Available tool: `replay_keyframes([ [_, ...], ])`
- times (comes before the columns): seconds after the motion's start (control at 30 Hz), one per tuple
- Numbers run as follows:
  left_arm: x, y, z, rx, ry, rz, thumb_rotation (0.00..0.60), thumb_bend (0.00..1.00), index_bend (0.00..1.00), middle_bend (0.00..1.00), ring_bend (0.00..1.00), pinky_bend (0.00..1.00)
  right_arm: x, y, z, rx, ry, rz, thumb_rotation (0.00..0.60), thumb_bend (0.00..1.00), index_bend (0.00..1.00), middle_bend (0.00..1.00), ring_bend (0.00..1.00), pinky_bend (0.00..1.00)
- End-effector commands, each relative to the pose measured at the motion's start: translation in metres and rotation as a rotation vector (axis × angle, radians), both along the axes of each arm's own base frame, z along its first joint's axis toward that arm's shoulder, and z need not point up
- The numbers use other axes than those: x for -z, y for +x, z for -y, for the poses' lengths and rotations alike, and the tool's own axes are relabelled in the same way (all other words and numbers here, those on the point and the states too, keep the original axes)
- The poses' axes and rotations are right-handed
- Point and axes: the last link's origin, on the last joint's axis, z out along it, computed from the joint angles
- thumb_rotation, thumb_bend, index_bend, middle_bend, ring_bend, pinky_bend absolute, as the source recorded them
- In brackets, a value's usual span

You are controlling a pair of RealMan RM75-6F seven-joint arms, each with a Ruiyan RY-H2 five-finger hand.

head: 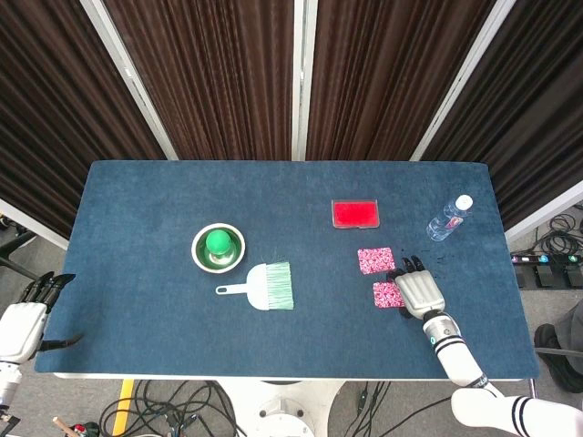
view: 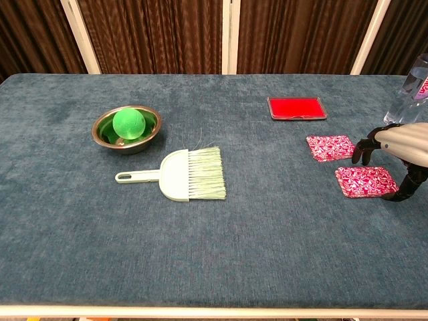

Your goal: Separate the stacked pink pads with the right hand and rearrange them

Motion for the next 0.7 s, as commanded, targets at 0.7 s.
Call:
replay_keyframes([
  [0.7,-0.0013,-0.0031,0.0004,0.002,0.014,0.011,0.6,0.0,0.11,0.1,0.01,0.12,0.0106,0.004,0.0021,-0.001,0.005,-0.024,0.6,0.12,0.34,0.34,0.06,0.0],
])
